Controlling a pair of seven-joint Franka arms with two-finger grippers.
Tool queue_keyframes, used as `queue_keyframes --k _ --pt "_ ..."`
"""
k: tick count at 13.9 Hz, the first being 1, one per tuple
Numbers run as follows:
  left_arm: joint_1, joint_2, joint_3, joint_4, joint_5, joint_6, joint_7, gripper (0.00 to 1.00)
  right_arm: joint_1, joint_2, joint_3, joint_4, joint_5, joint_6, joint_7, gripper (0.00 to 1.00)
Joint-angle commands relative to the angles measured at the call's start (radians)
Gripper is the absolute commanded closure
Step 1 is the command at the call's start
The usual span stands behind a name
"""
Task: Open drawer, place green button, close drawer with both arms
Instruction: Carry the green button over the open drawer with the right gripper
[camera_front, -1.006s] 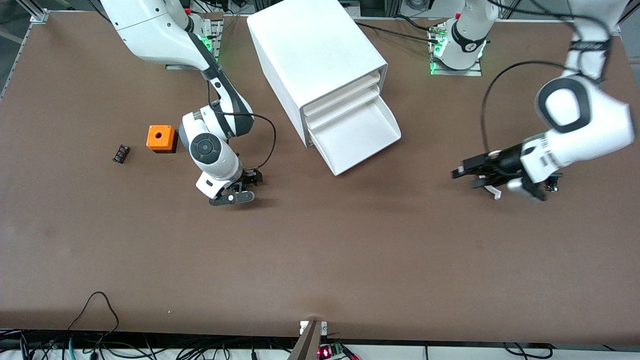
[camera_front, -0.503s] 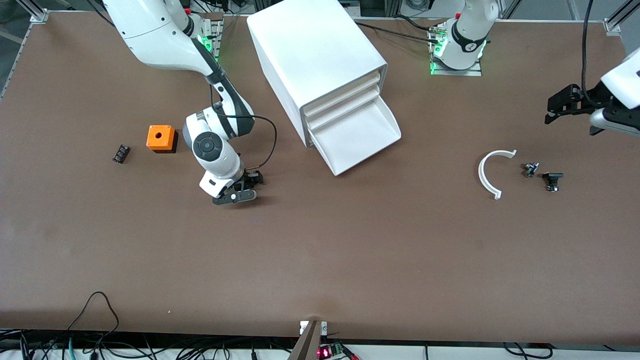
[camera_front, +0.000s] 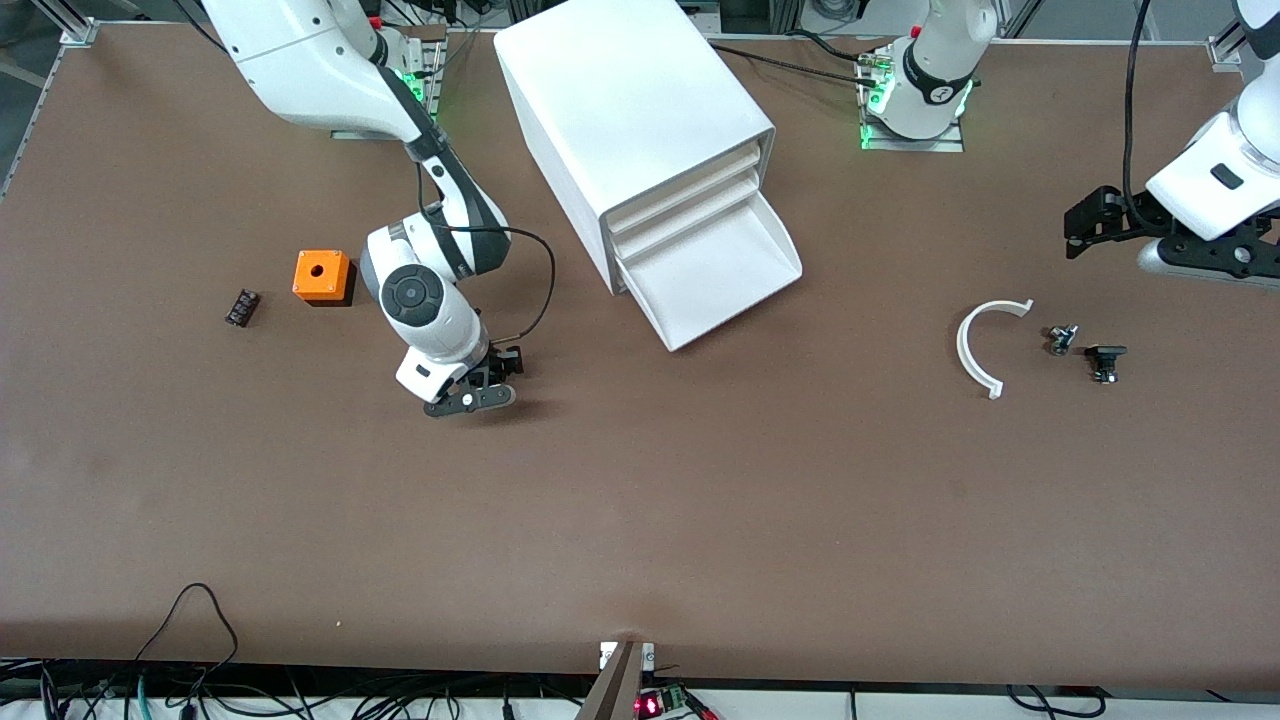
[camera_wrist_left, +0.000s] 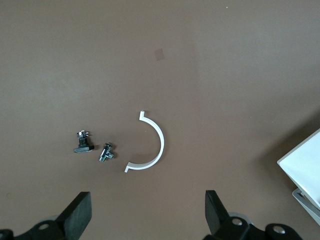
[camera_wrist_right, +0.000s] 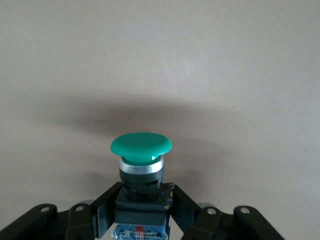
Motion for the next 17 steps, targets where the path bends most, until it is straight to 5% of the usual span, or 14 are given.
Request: queue_keyframes --k 1,7,10,17 --pt "0.003 0.025 0.006 0.03 0.003 -0.006 -0.006 0.0 0.0 -0.045 0.033 0.086 0.005 -0.098 -0.018 0.79" --pt "0.006 0.031 0.046 0.032 -0.044 -0.004 0.003 0.0 0.0 -0.037 0.125 0.264 -0.011 -0.22 -0.021 0.79" --pt "0.006 0.031 0.046 0.032 -0.044 -0.004 0.005 0.0 0.042 -0.016 0.176 0.325 -0.122 -0.211 -0.058 0.79" --pt "0.006 0.033 0.046 0.031 -0.032 -0.009 0.006 0.0 0.219 0.093 0.182 0.525 -0.134 -0.218 -0.315 0.83"
